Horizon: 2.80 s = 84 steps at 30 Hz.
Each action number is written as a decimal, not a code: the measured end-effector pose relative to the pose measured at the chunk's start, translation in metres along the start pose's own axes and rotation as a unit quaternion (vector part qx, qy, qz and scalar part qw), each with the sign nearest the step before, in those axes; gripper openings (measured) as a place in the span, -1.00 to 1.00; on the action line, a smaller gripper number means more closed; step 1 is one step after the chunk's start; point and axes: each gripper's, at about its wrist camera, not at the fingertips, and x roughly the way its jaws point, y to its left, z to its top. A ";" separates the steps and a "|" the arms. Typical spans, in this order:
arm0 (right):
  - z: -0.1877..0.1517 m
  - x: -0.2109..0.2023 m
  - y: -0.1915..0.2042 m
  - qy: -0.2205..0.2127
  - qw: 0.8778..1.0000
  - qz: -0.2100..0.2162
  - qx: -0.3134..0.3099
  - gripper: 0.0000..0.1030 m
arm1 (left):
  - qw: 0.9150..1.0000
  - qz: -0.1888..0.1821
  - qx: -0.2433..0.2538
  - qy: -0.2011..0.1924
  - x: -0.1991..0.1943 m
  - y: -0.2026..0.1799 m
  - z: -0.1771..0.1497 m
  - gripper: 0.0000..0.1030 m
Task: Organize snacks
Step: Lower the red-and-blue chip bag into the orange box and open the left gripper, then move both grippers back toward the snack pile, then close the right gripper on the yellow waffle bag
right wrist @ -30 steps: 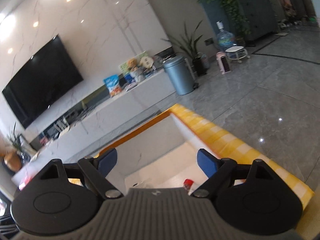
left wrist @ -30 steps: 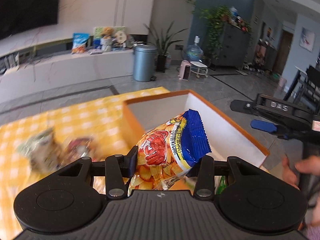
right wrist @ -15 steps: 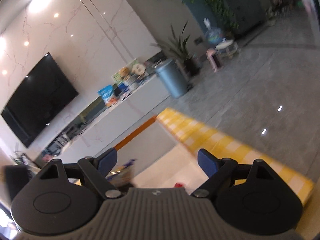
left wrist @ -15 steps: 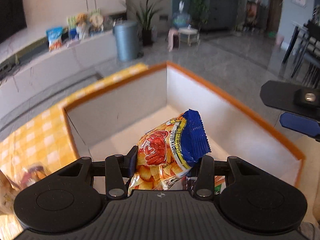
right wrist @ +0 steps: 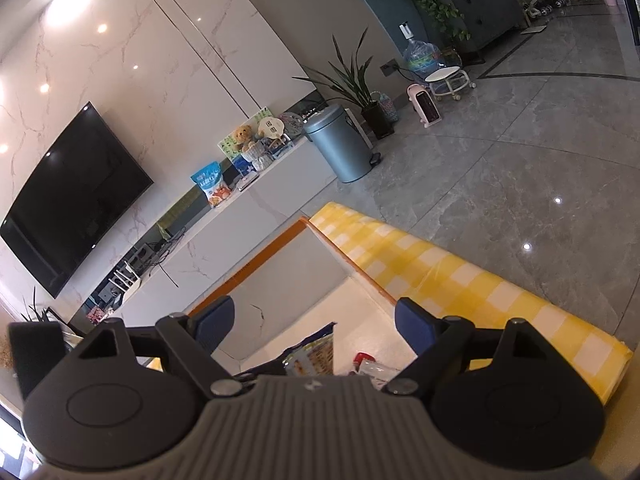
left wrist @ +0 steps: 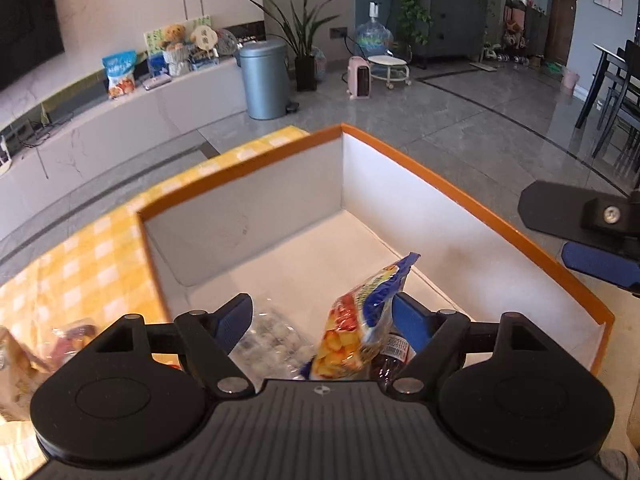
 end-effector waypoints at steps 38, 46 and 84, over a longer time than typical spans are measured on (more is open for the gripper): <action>-0.092 -0.012 0.214 0.007 0.969 0.127 -0.214 0.78 | 0.965 0.103 -0.232 -0.059 -0.156 0.191 -0.095 0.81; -0.143 0.047 0.229 0.094 0.949 0.046 -0.298 0.70 | 0.957 0.084 -0.276 -0.015 -0.128 0.230 -0.144 0.81; -0.172 0.081 0.214 0.188 0.926 0.032 -0.325 -0.12 | 0.977 0.068 -0.201 0.005 -0.120 0.210 -0.150 0.80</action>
